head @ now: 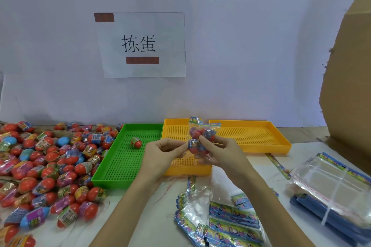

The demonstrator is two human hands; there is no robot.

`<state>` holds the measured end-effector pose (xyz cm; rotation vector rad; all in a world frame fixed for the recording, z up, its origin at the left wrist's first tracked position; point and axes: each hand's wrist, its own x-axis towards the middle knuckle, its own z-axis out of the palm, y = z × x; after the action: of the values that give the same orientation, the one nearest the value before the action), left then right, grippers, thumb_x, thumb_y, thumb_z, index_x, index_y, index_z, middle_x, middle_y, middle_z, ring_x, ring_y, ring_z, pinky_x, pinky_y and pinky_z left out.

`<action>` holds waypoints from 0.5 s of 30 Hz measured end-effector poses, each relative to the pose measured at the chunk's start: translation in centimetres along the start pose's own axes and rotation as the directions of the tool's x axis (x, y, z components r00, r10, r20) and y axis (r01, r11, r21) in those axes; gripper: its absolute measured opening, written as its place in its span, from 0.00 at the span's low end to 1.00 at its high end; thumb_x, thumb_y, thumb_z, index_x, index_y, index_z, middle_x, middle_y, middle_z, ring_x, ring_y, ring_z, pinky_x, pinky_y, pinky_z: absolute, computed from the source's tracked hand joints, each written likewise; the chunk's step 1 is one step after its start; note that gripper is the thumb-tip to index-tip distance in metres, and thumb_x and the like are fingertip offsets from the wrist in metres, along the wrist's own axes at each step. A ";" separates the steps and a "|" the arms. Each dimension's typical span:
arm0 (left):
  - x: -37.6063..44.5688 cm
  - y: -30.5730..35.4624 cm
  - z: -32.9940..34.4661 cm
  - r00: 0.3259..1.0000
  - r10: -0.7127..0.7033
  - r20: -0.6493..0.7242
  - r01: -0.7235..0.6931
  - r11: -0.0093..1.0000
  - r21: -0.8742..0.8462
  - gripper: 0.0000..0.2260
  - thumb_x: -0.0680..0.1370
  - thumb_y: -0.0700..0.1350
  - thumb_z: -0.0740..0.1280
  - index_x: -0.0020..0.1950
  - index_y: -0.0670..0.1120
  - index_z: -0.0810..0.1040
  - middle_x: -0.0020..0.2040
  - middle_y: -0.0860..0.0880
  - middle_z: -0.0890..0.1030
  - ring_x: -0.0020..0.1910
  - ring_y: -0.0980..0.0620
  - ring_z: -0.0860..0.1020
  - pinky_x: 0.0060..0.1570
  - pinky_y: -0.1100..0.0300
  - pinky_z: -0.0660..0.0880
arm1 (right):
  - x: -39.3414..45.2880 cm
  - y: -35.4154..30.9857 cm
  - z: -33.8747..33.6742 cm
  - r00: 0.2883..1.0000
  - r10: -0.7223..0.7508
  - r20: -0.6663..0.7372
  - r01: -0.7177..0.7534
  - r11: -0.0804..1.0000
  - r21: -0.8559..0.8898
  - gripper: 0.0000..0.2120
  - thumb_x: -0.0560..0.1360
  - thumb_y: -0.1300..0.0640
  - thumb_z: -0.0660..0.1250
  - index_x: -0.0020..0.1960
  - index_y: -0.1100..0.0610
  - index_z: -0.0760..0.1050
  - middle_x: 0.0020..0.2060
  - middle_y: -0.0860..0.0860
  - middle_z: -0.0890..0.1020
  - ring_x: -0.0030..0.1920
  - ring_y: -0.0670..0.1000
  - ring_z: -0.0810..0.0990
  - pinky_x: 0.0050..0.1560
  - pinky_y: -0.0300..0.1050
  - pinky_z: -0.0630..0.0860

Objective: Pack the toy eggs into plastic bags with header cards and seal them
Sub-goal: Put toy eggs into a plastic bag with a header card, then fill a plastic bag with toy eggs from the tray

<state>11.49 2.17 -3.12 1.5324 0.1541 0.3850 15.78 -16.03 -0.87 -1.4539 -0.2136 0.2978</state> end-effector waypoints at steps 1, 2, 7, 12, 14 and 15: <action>0.0 0.0 0.0 0.999 0.034 0.006 -0.034 0.998 0.058 0.03 0.73 0.40 0.79 0.46 0.44 0.89 0.41 0.45 0.88 0.41 0.52 0.86 0.43 0.65 0.80 | 0.1 0.1 -0.1 1.000 0.028 -0.005 -0.028 0.999 0.019 0.17 0.76 0.54 0.75 0.60 0.62 0.82 0.48 0.59 0.88 0.48 0.58 0.88 0.43 0.46 0.85; 0.0 0.0 0.0 0.997 0.070 0.013 -0.071 0.990 0.124 0.03 0.74 0.41 0.79 0.48 0.46 0.89 0.40 0.47 0.88 0.41 0.52 0.86 0.43 0.66 0.80 | 0.1 0.0 -0.3 0.998 0.055 -0.002 -0.055 0.996 0.066 0.18 0.75 0.54 0.75 0.60 0.65 0.81 0.49 0.59 0.88 0.49 0.58 0.88 0.42 0.44 0.85; 0.0 0.1 0.2 0.960 0.278 -0.007 -0.247 0.863 0.440 0.06 0.79 0.46 0.74 0.56 0.52 0.86 0.48 0.58 0.86 0.47 0.64 0.82 0.48 0.72 0.77 | 0.8 -2.3 -4.0 0.986 -0.161 -0.050 0.141 0.627 0.766 0.19 0.82 0.51 0.65 0.68 0.60 0.74 0.67 0.62 0.80 0.63 0.57 0.83 0.50 0.41 0.84; 0.1 -0.6 -0.1 0.937 0.345 0.060 -0.307 0.725 0.617 0.04 0.81 0.45 0.72 0.52 0.48 0.86 0.47 0.55 0.84 0.46 0.62 0.80 0.46 0.71 0.74 | 1.3 -1.1 -4.2 0.996 -0.086 0.021 0.050 0.739 0.672 0.26 0.79 0.55 0.68 0.75 0.61 0.68 0.66 0.65 0.79 0.63 0.63 0.82 0.56 0.50 0.84; 0.1 -0.9 -0.1 0.928 0.363 0.086 -0.324 0.671 0.667 0.05 0.82 0.46 0.71 0.52 0.48 0.86 0.47 0.54 0.84 0.46 0.58 0.79 0.49 0.64 0.75 | 1.4 -0.5 -3.0 0.996 -0.057 0.070 0.009 0.833 0.554 0.22 0.80 0.56 0.68 0.71 0.63 0.73 0.62 0.62 0.83 0.61 0.60 0.84 0.52 0.47 0.84; 0.2 -0.9 -0.2 0.924 0.370 0.093 -0.329 0.649 0.686 0.05 0.83 0.46 0.70 0.53 0.48 0.85 0.47 0.54 0.83 0.47 0.55 0.78 0.50 0.62 0.74 | 1.4 -0.3 -2.4 0.996 -0.053 0.075 0.009 0.867 0.497 0.19 0.80 0.56 0.68 0.68 0.63 0.76 0.59 0.60 0.85 0.58 0.58 0.85 0.50 0.45 0.84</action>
<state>11.76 2.40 -4.00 2.3217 0.0365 0.7405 17.88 -17.87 -0.93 -0.9239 -0.2113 0.3597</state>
